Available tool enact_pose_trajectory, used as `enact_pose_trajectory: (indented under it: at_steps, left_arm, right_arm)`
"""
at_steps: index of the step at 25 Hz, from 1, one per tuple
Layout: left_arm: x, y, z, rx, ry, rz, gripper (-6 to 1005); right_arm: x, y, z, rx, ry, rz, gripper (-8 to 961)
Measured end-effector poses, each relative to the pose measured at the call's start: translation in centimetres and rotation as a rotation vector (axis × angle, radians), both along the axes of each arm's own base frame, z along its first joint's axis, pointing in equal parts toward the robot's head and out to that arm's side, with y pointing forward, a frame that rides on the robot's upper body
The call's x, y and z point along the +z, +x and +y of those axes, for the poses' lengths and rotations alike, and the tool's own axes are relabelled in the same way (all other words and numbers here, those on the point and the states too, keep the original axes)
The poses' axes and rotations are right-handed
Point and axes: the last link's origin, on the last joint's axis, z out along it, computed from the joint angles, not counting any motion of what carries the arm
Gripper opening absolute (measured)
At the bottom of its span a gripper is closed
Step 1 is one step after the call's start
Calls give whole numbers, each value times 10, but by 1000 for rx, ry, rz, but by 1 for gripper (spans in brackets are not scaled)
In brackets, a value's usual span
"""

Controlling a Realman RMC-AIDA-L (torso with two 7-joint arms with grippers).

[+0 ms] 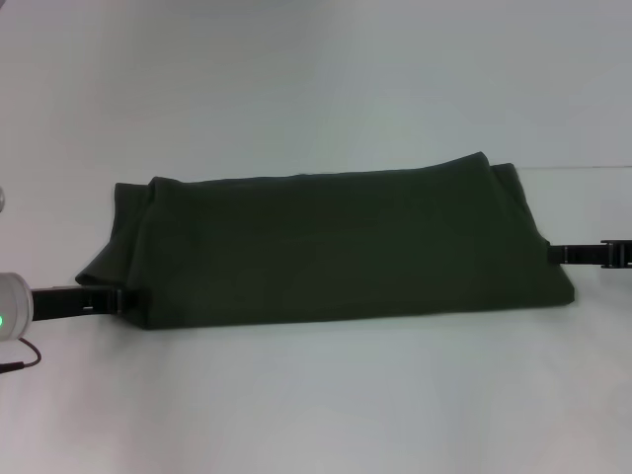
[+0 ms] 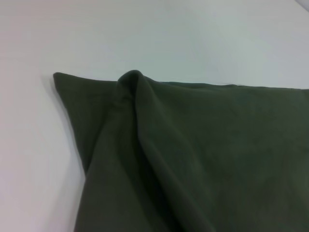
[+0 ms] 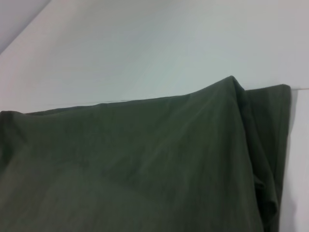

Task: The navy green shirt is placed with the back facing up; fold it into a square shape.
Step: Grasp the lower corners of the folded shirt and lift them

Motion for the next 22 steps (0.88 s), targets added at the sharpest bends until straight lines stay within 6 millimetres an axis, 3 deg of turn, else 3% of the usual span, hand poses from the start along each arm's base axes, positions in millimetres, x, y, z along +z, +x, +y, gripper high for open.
enact_pose_trajectory:
  at_steps: [6, 14, 22]
  left_arm:
    - [-2, 7, 0, -13, -28, -23, 213]
    - [0, 8, 4, 16, -15, -31, 275]
    - [1, 7, 5, 18, -8, -24, 265]
  right_arm:
    - [-3, 5, -6, 42, 30, 9, 739]
    - [-6, 9, -10, 53, 39, 4, 739]
    - [-3, 11, -11, 48, 43, 1, 739]
